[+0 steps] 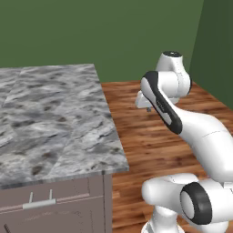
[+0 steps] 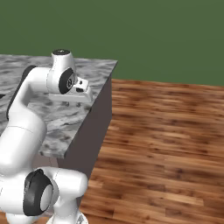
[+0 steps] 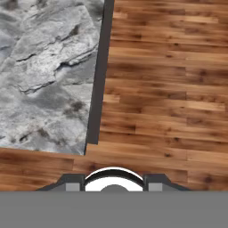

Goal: Take the tongs from the drawer on the left and place them on the dining counter next to the tray containing the kebab skewer.

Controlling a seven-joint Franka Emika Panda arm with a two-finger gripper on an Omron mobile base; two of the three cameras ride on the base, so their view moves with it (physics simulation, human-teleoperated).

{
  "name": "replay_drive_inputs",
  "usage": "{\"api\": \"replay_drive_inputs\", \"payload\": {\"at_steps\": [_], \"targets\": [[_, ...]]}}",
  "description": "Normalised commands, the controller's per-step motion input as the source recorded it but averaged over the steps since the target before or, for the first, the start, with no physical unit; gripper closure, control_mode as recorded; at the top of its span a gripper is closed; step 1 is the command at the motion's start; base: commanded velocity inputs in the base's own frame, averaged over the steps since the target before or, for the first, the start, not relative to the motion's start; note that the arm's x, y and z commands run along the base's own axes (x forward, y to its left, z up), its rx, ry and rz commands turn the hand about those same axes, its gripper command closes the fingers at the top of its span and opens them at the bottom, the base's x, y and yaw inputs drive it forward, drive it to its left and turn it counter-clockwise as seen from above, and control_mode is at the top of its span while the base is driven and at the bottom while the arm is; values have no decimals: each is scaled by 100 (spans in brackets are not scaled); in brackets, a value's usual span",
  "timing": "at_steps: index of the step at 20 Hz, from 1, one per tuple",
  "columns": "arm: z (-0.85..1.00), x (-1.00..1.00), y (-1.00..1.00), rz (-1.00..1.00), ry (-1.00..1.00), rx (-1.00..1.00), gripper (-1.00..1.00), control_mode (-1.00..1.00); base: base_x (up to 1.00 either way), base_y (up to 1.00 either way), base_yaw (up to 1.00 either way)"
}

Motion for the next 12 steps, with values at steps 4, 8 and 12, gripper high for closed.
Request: {"api": "replay_drive_inputs", "payload": {"at_steps": [4,8,12], "targets": [[0,-2,0,0,-1,0,-100,-100,0,0,0],[-3,-37,43,2,-4,-2,-100,-100,0,0,0],[-28,-85,72,14,-3,-3,-100,-100,0,0,0]]}}
